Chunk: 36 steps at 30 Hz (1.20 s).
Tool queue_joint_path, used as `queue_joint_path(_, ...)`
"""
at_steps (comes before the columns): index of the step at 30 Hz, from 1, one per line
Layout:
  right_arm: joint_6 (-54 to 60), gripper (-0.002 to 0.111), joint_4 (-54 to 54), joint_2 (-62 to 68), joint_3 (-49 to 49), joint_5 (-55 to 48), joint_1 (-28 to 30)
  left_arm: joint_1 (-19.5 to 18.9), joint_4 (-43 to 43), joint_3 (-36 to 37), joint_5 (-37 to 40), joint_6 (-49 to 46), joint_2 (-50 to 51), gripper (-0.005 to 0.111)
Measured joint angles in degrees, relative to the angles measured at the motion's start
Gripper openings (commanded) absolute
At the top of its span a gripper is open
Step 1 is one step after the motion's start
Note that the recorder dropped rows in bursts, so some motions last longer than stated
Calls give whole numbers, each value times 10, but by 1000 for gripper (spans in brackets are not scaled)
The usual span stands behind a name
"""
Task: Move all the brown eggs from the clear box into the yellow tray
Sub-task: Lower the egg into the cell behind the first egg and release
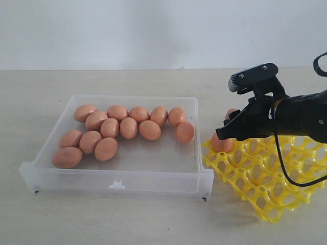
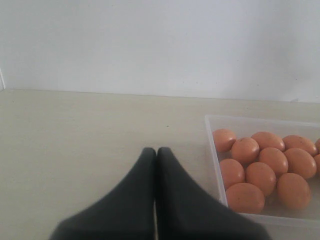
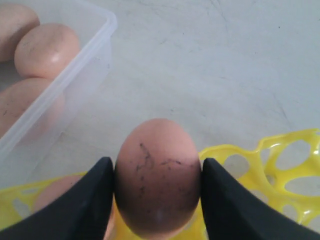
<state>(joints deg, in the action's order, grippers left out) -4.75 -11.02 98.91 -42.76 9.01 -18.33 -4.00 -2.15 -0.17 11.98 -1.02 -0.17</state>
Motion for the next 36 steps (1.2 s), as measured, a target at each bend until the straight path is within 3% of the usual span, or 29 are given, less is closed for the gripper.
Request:
queue_joint_path(18, 0, 8, 1, 14, 0, 8, 0, 0, 0, 0, 0, 0, 0, -4)
queue_joint_path(21, 0, 15, 1, 11, 0, 4, 0, 0, 0, 0, 0, 0, 0, -4)
queue_joint_path(26, 0, 38, 1, -3, 0, -5, 0, 0, 0, 0, 0, 0, 0, -4)
queue_joint_path(36, -4, 39, 1, -4, 0, -17, 0, 0, 0, 0, 0, 0, 0, -4)
